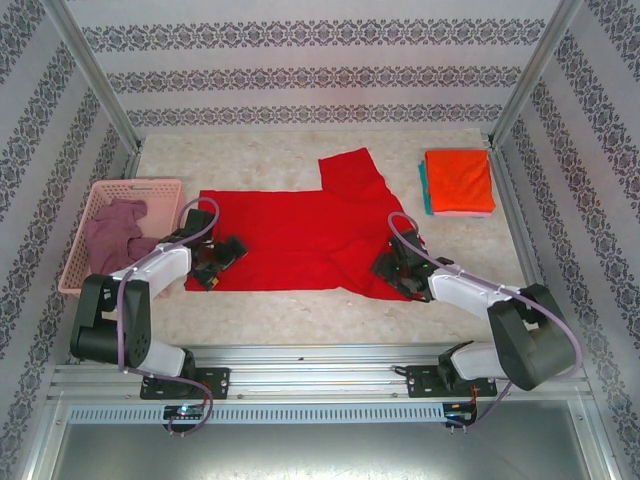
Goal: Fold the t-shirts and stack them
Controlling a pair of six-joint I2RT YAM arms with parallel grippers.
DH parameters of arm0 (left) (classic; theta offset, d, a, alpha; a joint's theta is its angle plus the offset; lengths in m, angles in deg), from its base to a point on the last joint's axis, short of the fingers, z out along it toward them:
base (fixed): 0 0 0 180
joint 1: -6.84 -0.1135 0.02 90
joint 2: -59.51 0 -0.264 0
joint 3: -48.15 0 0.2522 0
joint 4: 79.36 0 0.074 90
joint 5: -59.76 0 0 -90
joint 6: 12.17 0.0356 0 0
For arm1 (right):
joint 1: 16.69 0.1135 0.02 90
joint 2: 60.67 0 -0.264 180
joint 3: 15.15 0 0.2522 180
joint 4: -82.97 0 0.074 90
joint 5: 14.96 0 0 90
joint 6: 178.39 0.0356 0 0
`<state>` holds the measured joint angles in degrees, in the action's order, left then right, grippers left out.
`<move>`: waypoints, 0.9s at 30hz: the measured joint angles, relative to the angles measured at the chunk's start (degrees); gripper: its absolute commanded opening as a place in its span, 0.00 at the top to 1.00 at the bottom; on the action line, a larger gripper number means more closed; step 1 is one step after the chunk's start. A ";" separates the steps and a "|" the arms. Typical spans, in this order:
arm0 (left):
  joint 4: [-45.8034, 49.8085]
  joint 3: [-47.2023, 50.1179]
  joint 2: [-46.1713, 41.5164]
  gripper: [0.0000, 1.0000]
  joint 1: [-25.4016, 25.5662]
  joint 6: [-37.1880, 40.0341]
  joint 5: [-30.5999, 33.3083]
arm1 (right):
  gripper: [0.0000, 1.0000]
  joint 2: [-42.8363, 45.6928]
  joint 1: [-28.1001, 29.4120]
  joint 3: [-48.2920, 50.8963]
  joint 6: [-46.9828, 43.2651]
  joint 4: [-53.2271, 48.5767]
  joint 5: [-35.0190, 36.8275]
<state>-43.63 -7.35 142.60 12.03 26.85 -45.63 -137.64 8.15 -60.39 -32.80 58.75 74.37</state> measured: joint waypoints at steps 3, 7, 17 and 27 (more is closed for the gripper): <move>1.42 -0.50 -0.24 0.03 0.13 0.02 0.02 | 0.38 0.46 0.85 -2.38 -1.86 -5.42 0.83; 3.69 -3.85 -0.22 0.03 0.61 0.42 0.48 | 0.38 -0.44 0.76 -10.54 -6.56 -10.10 2.82; 3.26 -7.37 1.33 0.03 0.76 0.90 0.92 | 0.42 -5.57 5.81 -17.77 -9.75 -15.17 2.34; 1.36 -2.01 2.54 0.03 -0.72 1.79 2.12 | 0.43 -11.65 8.07 -15.69 -9.44 -17.64 1.01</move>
<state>-42.27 -9.36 145.13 11.31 28.65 -43.51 -149.29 16.22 -76.08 -42.24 41.11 75.38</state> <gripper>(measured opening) 0.969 0.550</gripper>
